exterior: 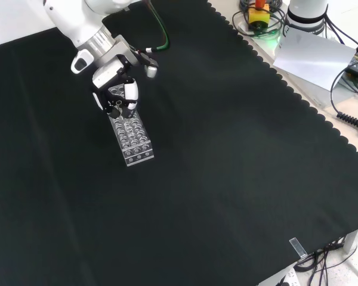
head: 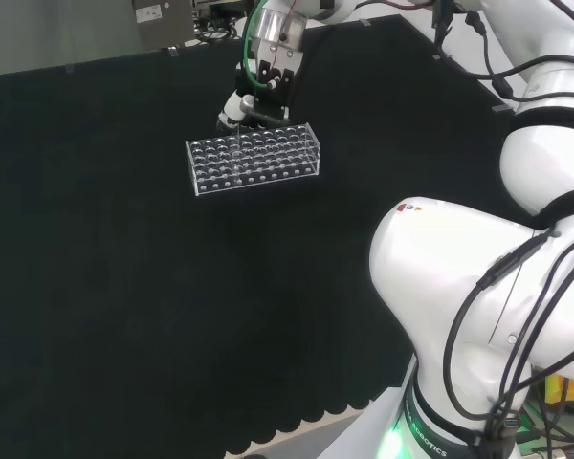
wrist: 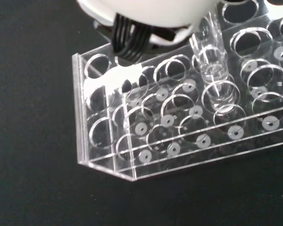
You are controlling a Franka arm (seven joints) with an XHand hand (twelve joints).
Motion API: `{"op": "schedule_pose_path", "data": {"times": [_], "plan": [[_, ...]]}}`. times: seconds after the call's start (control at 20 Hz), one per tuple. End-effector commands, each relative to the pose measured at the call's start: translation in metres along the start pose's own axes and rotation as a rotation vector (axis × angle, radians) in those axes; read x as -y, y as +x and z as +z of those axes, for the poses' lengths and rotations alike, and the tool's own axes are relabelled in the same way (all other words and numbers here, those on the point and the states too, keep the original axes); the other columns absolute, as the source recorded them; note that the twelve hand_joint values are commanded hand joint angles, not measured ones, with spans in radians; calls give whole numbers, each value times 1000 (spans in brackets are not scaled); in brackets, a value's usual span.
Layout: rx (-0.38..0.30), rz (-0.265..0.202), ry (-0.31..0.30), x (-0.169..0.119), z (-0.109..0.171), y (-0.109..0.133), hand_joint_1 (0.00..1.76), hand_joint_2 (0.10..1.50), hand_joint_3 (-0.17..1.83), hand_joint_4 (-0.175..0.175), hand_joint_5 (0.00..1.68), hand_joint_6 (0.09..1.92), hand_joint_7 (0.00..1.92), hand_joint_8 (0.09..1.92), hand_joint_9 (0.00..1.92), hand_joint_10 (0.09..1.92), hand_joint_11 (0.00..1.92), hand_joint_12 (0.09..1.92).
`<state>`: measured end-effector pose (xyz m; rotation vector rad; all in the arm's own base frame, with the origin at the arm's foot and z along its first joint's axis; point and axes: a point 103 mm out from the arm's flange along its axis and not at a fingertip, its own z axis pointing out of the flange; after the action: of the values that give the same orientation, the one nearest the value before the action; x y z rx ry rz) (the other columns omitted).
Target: Put the test tube back in the rack.
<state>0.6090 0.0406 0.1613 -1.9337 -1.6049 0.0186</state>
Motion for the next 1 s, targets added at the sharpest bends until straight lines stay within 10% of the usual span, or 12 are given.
{"op": "schedule_pose_path", "data": {"times": [0.05, 0.25, 0.65, 1.0], "plan": [[-20, -30, 27, 9, 2, 6, 1199, 799, 415, -175, 1223, 654, 1397, 617, 1297, 850, 1110, 1235], [-24, -25, 32, 13, 0, 7, 1189, 862, 315, -159, 1186, 692, 1243, 720, 1214, 866, 1014, 1311], [-55, -91, 89, 20, -2, 11, 1129, 482, 811, -12, 558, 776, 575, 918, 647, 917, 537, 1497], [-64, -117, 73, 30, -12, 14, 1085, 471, 771, 19, 343, 537, 276, 939, 361, 967, 305, 1536]]}}
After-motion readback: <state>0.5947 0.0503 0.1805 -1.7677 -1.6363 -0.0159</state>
